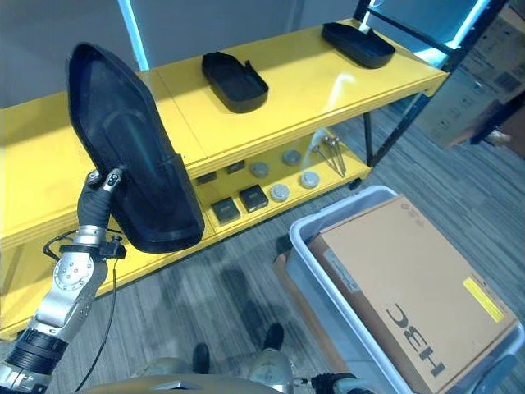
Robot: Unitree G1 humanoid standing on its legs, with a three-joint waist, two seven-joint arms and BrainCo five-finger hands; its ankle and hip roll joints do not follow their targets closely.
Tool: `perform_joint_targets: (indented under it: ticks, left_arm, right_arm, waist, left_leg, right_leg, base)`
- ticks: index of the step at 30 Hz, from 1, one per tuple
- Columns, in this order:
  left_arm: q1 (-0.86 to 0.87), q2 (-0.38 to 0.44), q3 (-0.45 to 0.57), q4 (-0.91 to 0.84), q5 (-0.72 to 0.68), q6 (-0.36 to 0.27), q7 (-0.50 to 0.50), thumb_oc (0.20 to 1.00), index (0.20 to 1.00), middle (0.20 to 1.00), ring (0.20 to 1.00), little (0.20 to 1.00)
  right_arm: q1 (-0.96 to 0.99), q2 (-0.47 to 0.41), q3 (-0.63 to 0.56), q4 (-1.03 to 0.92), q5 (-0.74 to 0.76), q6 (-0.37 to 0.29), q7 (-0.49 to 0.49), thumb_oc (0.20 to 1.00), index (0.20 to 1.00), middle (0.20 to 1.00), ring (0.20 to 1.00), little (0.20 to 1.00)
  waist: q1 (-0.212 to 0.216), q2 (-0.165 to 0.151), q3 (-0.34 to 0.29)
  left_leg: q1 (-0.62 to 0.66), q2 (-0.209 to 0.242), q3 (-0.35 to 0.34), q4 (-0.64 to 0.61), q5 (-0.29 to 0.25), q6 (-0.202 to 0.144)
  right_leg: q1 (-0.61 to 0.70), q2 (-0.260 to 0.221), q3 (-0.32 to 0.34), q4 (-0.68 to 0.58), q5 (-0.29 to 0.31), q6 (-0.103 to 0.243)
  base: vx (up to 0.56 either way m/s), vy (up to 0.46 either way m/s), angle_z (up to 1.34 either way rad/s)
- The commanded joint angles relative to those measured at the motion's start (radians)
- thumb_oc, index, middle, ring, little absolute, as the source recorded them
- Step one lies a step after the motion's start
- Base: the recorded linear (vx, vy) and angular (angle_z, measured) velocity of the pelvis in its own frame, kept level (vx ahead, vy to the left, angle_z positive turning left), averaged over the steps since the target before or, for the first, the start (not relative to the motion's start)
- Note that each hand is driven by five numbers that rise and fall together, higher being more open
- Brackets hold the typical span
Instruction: Move parts from the plastic box to the shelf.
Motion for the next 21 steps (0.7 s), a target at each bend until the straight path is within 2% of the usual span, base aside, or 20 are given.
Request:
perform_joint_targets:
  ticks: [1,2,4,6,8,13,15,18,20,21]
  left_arm:
    - [-0.047,-0.001,-0.004,-0.113,0.053,-0.068,0.02,0.2,0.2,0.2,0.2,0.2]
    - [-0.062,0.001,-0.03,-0.091,0.039,-0.08,0.032,0.2,0.2,0.2,0.2,0.2]
    - [-0.074,0.005,-0.065,-0.067,0.044,-0.105,0.049,0.2,0.2,0.2,0.2,0.2]
    - [-0.072,0.01,-0.085,-0.056,0.035,-0.139,0.061,0.2,0.2,0.2,0.2,0.2]
    - [-0.079,0.009,-0.089,-0.053,0.033,-0.145,0.062,0.2,0.2,0.2,0.2,0.2]
    - [-0.092,0.002,-0.079,-0.06,0.011,-0.099,0.075,0.2,0.2,0.2,0.2,0.2]
    - [-0.087,0.001,-0.069,-0.053,-0.011,-0.112,0.066,0.2,0.2,0.2,0.2,0.2]
    - [-0.079,0.001,-0.042,-0.053,0.009,-0.127,0.061,0.2,0.2,0.2,0.2,0.2]
    - [-0.087,0.001,-0.033,-0.054,-0.005,-0.129,0.046,0.2,0.2,0.2,0.2,0.2]
    - [-0.096,-0.002,-0.031,-0.056,-0.014,-0.124,0.039,0.2,0.2,0.2,0.2,0.2]
  right_arm:
    - [-0.036,0.041,-0.024,-0.028,0.035,-0.047,-0.216,1.0,1.0,1.0,1.0,1.0]
    - [-0.021,0.047,-0.041,-0.022,0.038,-0.055,-0.276,1.0,1.0,1.0,1.0,1.0]
    - [-0.003,0.057,-0.064,-0.013,0.056,-0.072,-0.319,1.0,1.0,1.0,1.0,1.0]
    - [0.022,0.067,-0.079,-0.002,0.009,-0.116,-0.327,1.0,1.0,1.0,1.0,1.0]
    - [0.03,0.06,-0.065,0.005,-0.021,-0.119,-0.318,1.0,1.0,1.0,1.0,1.0]
    - [0.029,0.044,-0.042,0.023,-0.005,-0.135,-0.285,1.0,1.0,1.0,1.0,1.0]
    - [0.022,0.038,-0.035,0.021,0.028,-0.156,-0.27,1.0,1.0,1.0,1.0,1.0]
    - [0.004,0.033,-0.019,-0.001,-0.027,-0.137,-0.246,1.0,1.0,1.0,1.0,1.0]
    - [0.008,0.028,-0.014,0.0,-0.031,-0.14,-0.251,1.0,1.0,1.0,1.0,1.0]
    - [0.003,0.014,-0.021,0.006,0.017,-0.14,-0.252,1.0,1.0,1.0,1.0,1.0]
  waist:
    - [-0.037,0.049,-0.008]
    - [-0.062,0.055,-0.009]
    - [-0.087,0.062,-0.012]
    - [-0.097,0.065,-0.023]
    - [-0.095,0.06,-0.029]
    - [-0.083,0.047,-0.047]
    - [-0.076,0.042,-0.047]
    - [-0.068,0.031,-0.048]
    - [-0.065,0.034,-0.038]
    - [-0.064,0.035,-0.021]
  left_leg:
    - [0.005,0.056,0.031,0.007,-0.083,-0.009]
    - [-0.005,0.039,-0.011,0.008,-0.081,0.008]
    - [-0.01,0.018,-0.054,0.004,-0.074,0.023]
    - [-0.02,-0.018,-0.1,-0.01,-0.037,0.025]
    - [-0.021,-0.035,-0.118,-0.007,-0.036,0.029]
    - [-0.042,-0.061,-0.149,0.035,-0.048,0.032]
    - [-0.052,-0.067,-0.161,0.061,-0.052,0.031]
    - [-0.073,-0.084,-0.167,0.137,-0.081,0.033]
    - [-0.086,-0.07,-0.154,0.179,-0.098,0.029]
    - [-0.096,-0.036,-0.136,0.193,-0.089,0.016]
  right_leg:
    - [-0.033,0.097,0.134,0.055,-0.091,0.02]
    - [-0.047,0.127,0.211,0.073,-0.099,0.013]
    - [-0.046,0.176,0.279,0.091,-0.114,0.0]
    - [-0.036,0.257,0.299,0.105,-0.126,-0.026]
    - [-0.016,0.287,0.3,0.08,-0.138,-0.043]
    - [0.009,0.3,0.327,0.043,-0.137,-0.059]
    - [0.022,0.301,0.335,0.038,-0.139,-0.06]
    - [0.04,0.297,0.361,0.038,-0.148,-0.076]
    - [0.044,0.29,0.346,0.066,-0.168,-0.082]
    - [0.042,0.277,0.324,0.098,-0.178,-0.085]
  base:
    - [-0.02,0.2,0.22]
    - [0.0,0.206,0.41]
    - [0.0,0.173,0.83]
    - [-0.02,0.176,1.23]
    - [0.03,0.065,0.71]
    - [0.05,-0.043,0.18]
    - [0.1,-0.07,0.15]
    - [0.1,0.01,0.07]
    - [0.12,0.114,0.07]
    - [0.13,0.16,0.19]
